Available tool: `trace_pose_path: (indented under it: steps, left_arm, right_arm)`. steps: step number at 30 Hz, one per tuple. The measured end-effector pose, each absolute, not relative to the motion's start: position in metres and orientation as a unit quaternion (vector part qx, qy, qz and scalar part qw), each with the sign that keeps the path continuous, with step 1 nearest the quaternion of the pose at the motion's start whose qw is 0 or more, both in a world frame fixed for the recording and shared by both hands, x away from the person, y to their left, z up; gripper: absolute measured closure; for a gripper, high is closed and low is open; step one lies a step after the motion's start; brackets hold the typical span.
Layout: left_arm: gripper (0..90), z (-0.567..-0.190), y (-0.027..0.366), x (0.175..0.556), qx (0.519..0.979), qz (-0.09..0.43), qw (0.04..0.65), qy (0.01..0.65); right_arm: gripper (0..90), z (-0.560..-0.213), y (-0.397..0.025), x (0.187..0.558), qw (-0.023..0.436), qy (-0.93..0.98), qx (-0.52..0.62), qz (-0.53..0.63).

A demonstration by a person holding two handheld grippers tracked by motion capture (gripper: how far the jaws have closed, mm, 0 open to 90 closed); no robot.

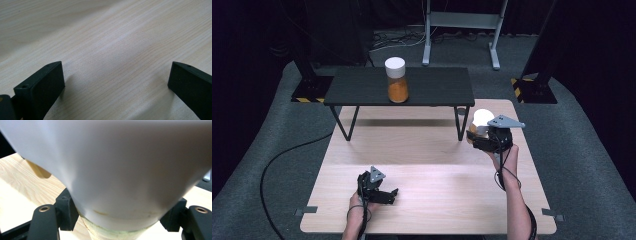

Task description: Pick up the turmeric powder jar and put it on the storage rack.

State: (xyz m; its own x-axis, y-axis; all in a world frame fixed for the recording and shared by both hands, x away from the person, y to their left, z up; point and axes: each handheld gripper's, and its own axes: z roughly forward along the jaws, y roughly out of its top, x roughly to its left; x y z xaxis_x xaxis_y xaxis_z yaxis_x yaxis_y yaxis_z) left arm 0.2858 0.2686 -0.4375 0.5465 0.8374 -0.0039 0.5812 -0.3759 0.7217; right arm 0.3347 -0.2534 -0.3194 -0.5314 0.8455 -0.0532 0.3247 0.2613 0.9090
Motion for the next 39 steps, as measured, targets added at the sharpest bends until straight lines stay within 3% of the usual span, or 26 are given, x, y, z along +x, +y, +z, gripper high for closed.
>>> trace_pose_path:
  steps: [39]
  left_arm:
    - [0.1, -0.437, 0.269, 0.286, 0.809, 0.185, 0.346, 0.439]
  right_arm:
    - [29.4, -0.284, -0.243, 0.36, 0.289, 0.745, 0.376, 0.468]
